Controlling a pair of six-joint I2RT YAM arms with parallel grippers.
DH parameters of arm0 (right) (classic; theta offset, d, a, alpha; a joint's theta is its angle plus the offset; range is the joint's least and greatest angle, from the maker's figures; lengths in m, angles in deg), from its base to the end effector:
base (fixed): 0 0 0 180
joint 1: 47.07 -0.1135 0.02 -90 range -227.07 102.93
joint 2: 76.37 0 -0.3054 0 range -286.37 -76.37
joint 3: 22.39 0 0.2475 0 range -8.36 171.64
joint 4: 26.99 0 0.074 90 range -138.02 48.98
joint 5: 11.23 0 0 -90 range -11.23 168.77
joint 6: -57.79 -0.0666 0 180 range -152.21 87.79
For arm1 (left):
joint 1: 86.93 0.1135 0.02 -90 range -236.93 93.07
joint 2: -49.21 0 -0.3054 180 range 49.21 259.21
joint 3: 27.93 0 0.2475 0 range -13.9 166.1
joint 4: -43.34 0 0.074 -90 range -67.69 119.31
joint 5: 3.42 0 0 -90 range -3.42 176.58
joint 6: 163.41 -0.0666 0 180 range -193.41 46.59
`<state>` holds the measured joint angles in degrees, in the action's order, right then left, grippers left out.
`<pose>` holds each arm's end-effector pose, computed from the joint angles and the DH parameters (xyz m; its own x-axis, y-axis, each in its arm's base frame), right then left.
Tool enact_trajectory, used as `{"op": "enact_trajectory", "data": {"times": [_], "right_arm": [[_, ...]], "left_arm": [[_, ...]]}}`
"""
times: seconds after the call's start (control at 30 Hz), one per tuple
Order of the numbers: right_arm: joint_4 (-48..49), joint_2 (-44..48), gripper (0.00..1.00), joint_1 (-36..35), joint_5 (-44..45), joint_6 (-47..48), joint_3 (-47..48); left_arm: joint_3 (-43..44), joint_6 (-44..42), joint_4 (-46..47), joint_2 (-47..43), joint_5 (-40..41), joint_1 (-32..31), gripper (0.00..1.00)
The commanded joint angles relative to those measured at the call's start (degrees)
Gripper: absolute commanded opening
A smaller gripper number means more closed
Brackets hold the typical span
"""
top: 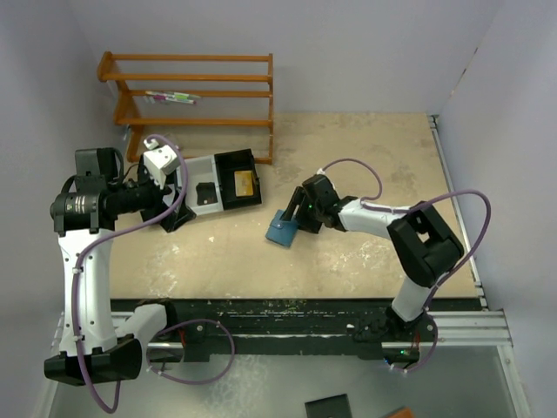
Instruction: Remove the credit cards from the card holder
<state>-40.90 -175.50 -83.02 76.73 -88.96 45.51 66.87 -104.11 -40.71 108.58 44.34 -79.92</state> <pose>0.3056 0.2246 0.1871 -0.8223 0.4361 -0.3657 0.1470 0.7835 0.6037 0.1519 -0.0264 0.4272 -0.4613 0.3241 -0.8259 0.6818 0.7252 -0.0962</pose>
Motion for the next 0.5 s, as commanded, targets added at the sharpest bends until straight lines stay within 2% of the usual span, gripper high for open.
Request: {"op": "enact_trajectory", "data": {"times": [0.0,0.13,0.27,0.33,0.47], "right_arm": [[4.68,-3.48,0.68,-0.21,6.44,-7.38,-0.72],[5.08,-6.01,0.52,-1.01,10.39,-11.26,-0.5],[1.08,-8.44,0.42,-3.47,15.48,-10.57,2.46],[-1.78,-9.14,0.43,-4.8,16.89,-10.03,3.33],[-3.74,-6.34,0.54,-7.24,18.57,-9.87,2.76]], "left_arm": [[1.86,-1.31,-0.62,-1.39,-1.1,0.2,0.99],[1.86,-1.74,-0.92,-2.01,-0.18,0.2,0.99],[1.87,-1.87,-1.09,-1.96,-0.29,0.2,0.99],[1.75,-1.62,-0.94,-1.75,-0.19,0.2,0.99],[0.89,-0.79,0.05,-0.84,-0.46,0.2,0.99]]}}
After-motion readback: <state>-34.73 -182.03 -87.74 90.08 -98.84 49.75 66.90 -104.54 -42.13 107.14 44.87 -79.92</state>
